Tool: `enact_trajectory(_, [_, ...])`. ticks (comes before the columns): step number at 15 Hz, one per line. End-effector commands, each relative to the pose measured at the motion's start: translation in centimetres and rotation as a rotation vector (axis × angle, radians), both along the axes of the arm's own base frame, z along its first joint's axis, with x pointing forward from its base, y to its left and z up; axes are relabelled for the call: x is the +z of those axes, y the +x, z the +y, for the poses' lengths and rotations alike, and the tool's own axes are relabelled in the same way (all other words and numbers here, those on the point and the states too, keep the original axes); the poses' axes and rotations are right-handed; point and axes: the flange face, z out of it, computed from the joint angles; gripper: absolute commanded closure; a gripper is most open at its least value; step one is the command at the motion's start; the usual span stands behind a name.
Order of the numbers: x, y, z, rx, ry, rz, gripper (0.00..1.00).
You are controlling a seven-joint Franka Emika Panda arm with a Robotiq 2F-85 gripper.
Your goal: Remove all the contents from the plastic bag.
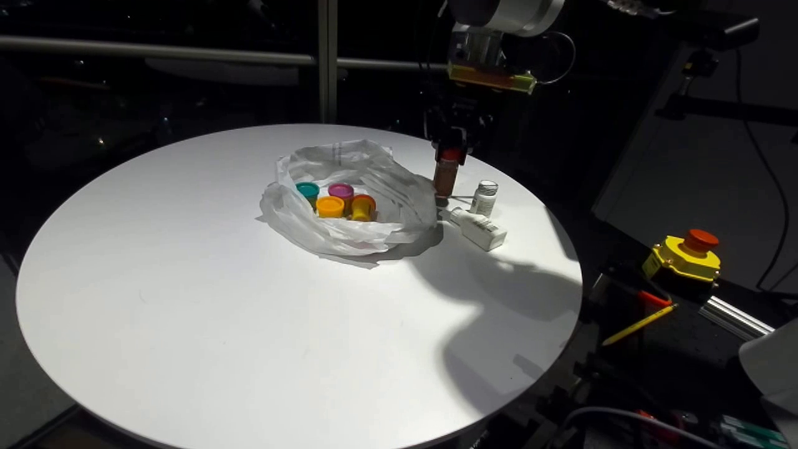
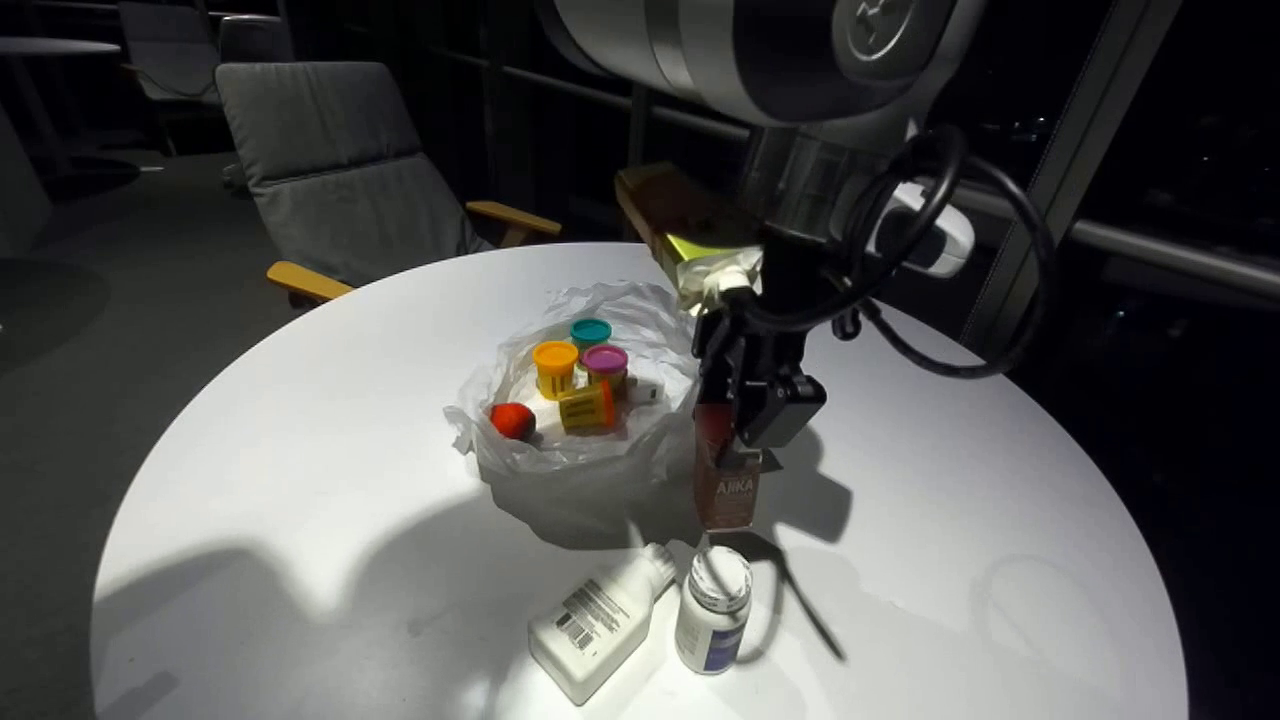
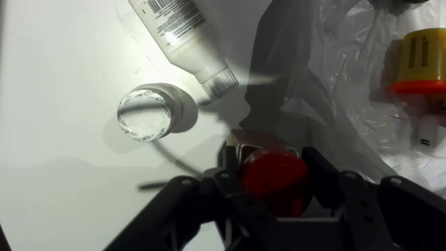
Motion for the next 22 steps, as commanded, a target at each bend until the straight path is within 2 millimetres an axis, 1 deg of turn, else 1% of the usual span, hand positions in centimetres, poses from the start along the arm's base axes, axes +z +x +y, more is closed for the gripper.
enact_trajectory(1, [-0.7, 1.5, -0.6, 0.006, -0.02, -0.008, 0.75])
enact_trajectory(3, [-1.2, 1.6, -0.9, 0.0, -0.012, -0.008, 0.75])
enact_trajectory(6, [-1.1, 1.4, -1.2, 0.003, 0.0, -0.009, 0.75])
enact_trajectory(7, [-0.8, 1.1, -1.3, 0.007, 0.002, -0.006, 0.25])
enact_trajectory(8, [-0.4, 0.9, -1.4, 0.009, 0.0, -0.01, 0.23])
enact_trajectory(10, [0.9, 0.7, -1.5, 0.021, -0.01, -0.026, 0.11])
enact_trajectory(11, [2.0, 0.7, -1.3, 0.032, -0.014, -0.042, 0.02])
enact_trajectory(12, [3.6, 1.0, -0.7, 0.054, -0.027, -0.067, 0.0])
enact_trajectory(13, [5.0, 1.2, 0.1, 0.085, -0.041, -0.088, 0.0])
enact_trajectory(15, [8.2, 1.9, 3.4, 0.191, -0.078, -0.123, 0.0])
enact_trajectory(17, [10.5, 3.0, 7.7, 0.282, -0.109, -0.162, 0.0])
enact_trajectory(18, [11.0, 3.5, 10.0, 0.318, -0.108, -0.189, 0.0])
enact_trajectory(19, [10.6, 4.2, 12.0, 0.35, -0.107, -0.196, 0.0])
enact_trajectory(20, [9.5, 5.0, 13.7, 0.365, -0.087, -0.194, 0.0])
enact_trajectory(22, [7.4, 5.4, 16.1, 0.391, -0.071, -0.179, 0.0])
